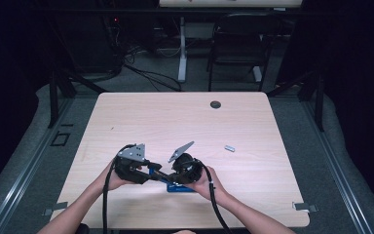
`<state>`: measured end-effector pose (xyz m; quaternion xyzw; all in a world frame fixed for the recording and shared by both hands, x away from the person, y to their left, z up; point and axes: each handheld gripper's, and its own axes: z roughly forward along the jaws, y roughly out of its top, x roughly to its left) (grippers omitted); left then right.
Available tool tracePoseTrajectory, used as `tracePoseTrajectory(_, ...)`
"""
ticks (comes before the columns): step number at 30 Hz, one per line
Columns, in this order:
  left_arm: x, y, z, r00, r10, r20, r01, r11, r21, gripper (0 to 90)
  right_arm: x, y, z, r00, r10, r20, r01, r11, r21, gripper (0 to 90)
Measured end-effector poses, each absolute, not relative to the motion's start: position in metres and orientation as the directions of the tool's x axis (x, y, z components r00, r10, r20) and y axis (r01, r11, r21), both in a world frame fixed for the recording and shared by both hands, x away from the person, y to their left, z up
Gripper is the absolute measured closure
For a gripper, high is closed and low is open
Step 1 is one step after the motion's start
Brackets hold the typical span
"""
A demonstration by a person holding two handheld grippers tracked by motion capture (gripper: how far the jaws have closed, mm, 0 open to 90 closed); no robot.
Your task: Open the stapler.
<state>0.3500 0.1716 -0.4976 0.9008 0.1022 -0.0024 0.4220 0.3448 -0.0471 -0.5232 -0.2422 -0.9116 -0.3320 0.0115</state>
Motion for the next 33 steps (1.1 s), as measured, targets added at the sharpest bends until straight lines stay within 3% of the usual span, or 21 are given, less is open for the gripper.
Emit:
tracePoseTrajectory(9, 0.347, 0.172, -0.49, 0.975, 0.217, -0.054, 0.181, -0.626, 0.759, 69.4, 0.345, -0.047, -0.523, -0.883, 0.433, 0.181, 0.448, 0.665, 0.598, 90.0)
tracePoseTrajectory(16, 0.349, 0.173, -0.492, 0.975, 0.213, -0.07, 0.192, -0.634, 0.749, 70.2, 0.345, -0.05, -0.524, -0.885, 0.434, 0.171, 0.444, 0.672, 0.593, 90.0)
tracePoseTrajectory(33, 0.348, 0.165, -0.505, 0.98, 0.194, -0.036, 0.167, -0.718, 0.675, 73.7, 0.357, -0.12, -0.521, -0.826, 0.546, 0.139, 0.534, 0.681, 0.502, 90.0)
